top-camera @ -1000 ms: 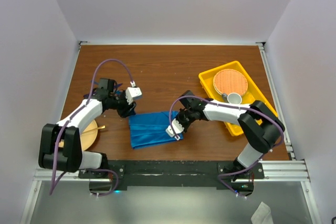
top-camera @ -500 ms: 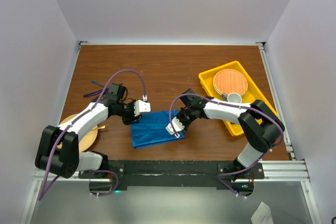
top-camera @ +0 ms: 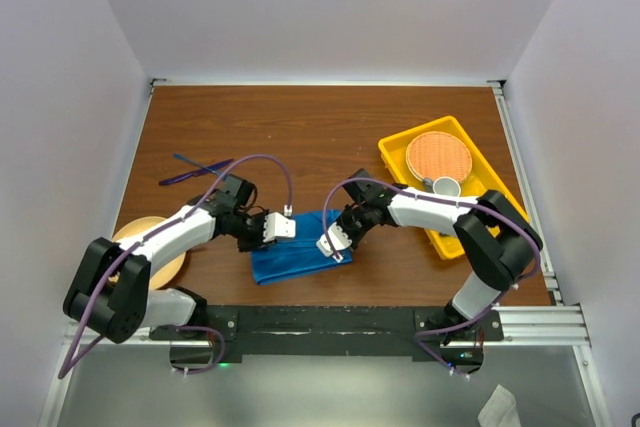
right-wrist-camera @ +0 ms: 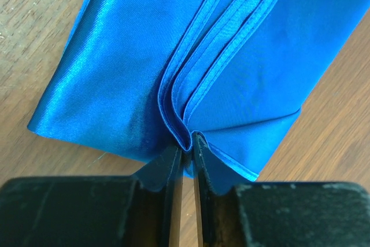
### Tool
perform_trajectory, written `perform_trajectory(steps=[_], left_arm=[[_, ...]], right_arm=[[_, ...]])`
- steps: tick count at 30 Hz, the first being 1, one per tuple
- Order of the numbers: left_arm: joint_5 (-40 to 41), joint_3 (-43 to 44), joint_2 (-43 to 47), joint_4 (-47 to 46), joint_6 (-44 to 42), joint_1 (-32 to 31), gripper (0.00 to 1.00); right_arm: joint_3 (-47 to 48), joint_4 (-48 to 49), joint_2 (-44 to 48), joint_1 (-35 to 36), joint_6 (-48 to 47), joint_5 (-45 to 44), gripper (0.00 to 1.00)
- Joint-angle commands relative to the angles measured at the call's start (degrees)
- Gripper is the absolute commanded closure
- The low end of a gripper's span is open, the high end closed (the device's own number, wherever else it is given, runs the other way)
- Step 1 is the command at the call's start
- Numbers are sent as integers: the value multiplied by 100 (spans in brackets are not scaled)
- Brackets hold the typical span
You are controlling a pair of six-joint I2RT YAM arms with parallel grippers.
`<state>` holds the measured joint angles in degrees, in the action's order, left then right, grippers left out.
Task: Fold the napkin into a case and place the utensils inside
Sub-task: Fold the lower triangle-folded napkin at the center of the board.
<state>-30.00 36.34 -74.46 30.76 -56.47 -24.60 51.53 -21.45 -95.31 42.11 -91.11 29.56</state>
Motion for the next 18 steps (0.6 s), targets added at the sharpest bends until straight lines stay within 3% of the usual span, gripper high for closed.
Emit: perform_trajectory(steps=[1, 10, 18], left_arm=[[38, -83, 54, -132, 31, -124, 73], [-102, 22, 107, 17, 145, -300, 98], [-138, 40, 107, 61, 241, -396, 100]], right_arm=[[68, -78, 196, -18, 14, 76, 82], [261, -263, 205, -27, 208, -12, 64], [252, -395, 460, -27, 401, -64, 45]])
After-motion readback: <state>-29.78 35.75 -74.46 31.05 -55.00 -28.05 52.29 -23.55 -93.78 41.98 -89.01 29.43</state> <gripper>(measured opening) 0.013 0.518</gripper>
